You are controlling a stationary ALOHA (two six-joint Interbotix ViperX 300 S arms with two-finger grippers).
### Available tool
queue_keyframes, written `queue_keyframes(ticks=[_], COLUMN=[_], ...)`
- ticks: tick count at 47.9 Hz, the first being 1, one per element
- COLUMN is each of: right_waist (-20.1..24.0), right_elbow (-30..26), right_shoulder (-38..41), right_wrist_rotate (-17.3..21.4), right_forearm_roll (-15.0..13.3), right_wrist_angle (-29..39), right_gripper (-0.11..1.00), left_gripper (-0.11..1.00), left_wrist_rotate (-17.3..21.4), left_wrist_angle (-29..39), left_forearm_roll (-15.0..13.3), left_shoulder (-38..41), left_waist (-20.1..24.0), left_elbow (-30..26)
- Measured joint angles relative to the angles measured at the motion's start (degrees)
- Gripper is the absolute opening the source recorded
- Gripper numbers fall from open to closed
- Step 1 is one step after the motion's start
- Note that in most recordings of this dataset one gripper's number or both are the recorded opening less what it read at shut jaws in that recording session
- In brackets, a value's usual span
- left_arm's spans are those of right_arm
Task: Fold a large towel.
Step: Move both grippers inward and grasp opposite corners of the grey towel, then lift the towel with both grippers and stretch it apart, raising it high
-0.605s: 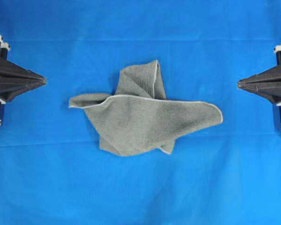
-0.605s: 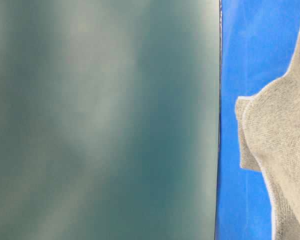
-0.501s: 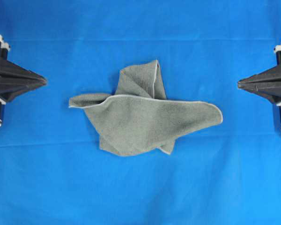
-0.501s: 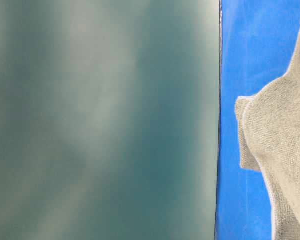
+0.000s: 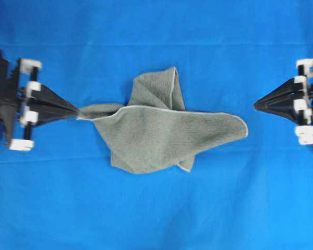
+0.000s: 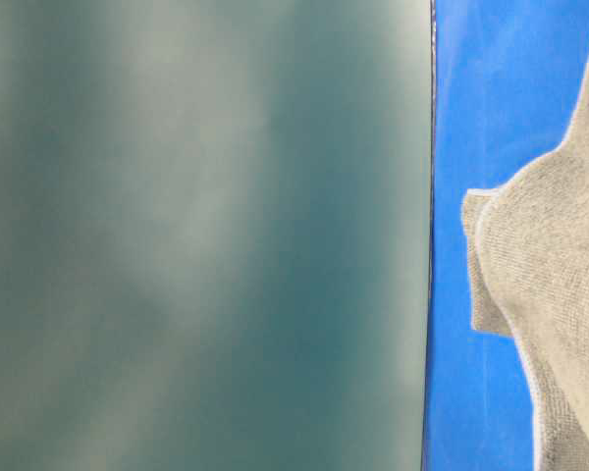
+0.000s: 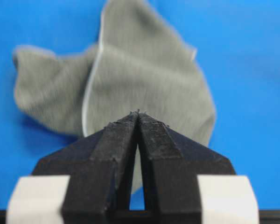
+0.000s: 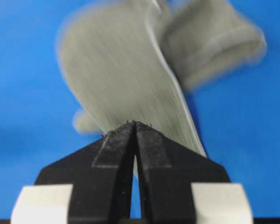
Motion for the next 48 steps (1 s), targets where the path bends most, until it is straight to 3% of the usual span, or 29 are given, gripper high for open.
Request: queue_keyframes(ticks=[4,11,14,16,30,41,45,48], right_waist=[-0.70,-1.76,-2.55,-2.90,-3.08,-3.08,-3.16,-3.52], right_elbow=[0.18,0.35,0.26,0.26,-2.20,-3.87,-4.22,-4.31], right_shoulder=[3.43,12.66,16.61,18.98,33.75,39.20,39.73,39.90], right_wrist_rotate=[0.88,1.14,1.14,1.14,1.14,1.14,0.97,1.14], right_forearm_roll=[-0.18,-0.18,-0.18,-0.18,-0.26,-0.26,-0.44,-0.44], right_wrist_angle=[0.97,1.14,0.97,0.53,-5.54,-6.42,-6.42,-6.33], right_gripper=[0.03,0.46,0.63,0.67,0.64,0.63,0.53,0.35], left_gripper=[0.22,0.68,0.82,0.87,0.86,0.84,0.72,0.56], left_wrist_rotate=[0.00,-1.58,-1.93,-1.93,-1.93,-1.32,-1.05,-0.97], left_wrist_angle=[-0.79,-5.27,-7.47,-8.79,-12.22,-11.78,-10.11,-8.53], left_forearm_roll=[-0.09,-0.70,-0.70,-0.70,-0.70,-0.53,-0.44,-0.35], left_shoulder=[4.31,11.07,14.06,16.17,30.32,33.66,33.66,33.57], left_waist=[0.26,2.29,2.99,3.08,4.92,5.27,5.80,6.24], left_elbow=[-0.18,-0.18,-0.09,-0.09,-0.09,-0.35,-0.62,-0.79])
